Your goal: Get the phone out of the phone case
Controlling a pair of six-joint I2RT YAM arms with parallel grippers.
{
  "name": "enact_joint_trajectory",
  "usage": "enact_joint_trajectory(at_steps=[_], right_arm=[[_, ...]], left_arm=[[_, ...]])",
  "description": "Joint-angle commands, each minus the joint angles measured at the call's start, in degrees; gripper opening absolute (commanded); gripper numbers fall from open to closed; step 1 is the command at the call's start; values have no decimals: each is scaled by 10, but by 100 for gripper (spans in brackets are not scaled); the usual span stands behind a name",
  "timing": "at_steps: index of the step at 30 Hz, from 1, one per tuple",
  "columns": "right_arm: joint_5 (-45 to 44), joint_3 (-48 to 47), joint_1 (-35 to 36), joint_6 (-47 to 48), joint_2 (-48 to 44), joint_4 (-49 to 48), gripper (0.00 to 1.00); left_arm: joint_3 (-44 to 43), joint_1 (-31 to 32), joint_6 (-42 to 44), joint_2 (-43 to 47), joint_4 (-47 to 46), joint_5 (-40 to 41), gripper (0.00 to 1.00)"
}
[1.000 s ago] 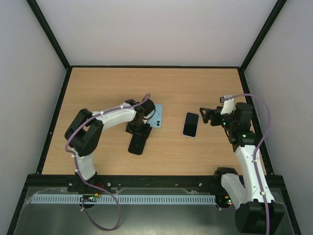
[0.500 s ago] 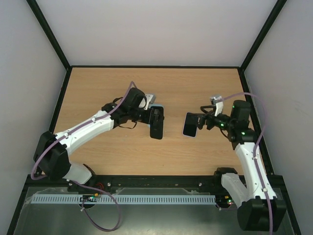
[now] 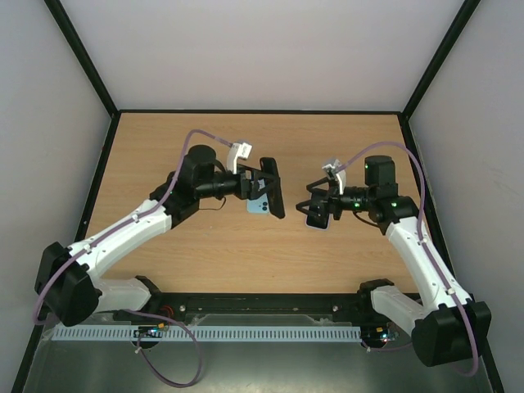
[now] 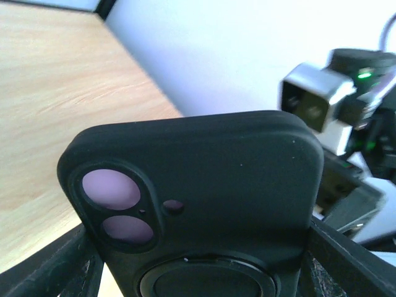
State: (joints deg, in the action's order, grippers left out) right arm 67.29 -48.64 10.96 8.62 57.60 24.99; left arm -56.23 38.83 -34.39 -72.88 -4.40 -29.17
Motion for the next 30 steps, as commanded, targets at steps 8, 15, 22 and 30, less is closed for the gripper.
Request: enact_joint_trajectory(at_steps=[8, 15, 22, 30], right_arm=[[170, 16, 22, -4, -56, -10, 97], [134, 26, 72, -122, -33, -106, 97], [79, 41, 135, -212, -34, -199, 98], [97, 52, 151, -241, -21, -229, 99]], left_arm=[[-15, -4, 34, 6, -162, -173, 43], [-23, 21, 49, 2, -153, -172, 42], [-30, 40, 53, -1, -149, -176, 40], [-34, 42, 54, 10, -145, -189, 38]])
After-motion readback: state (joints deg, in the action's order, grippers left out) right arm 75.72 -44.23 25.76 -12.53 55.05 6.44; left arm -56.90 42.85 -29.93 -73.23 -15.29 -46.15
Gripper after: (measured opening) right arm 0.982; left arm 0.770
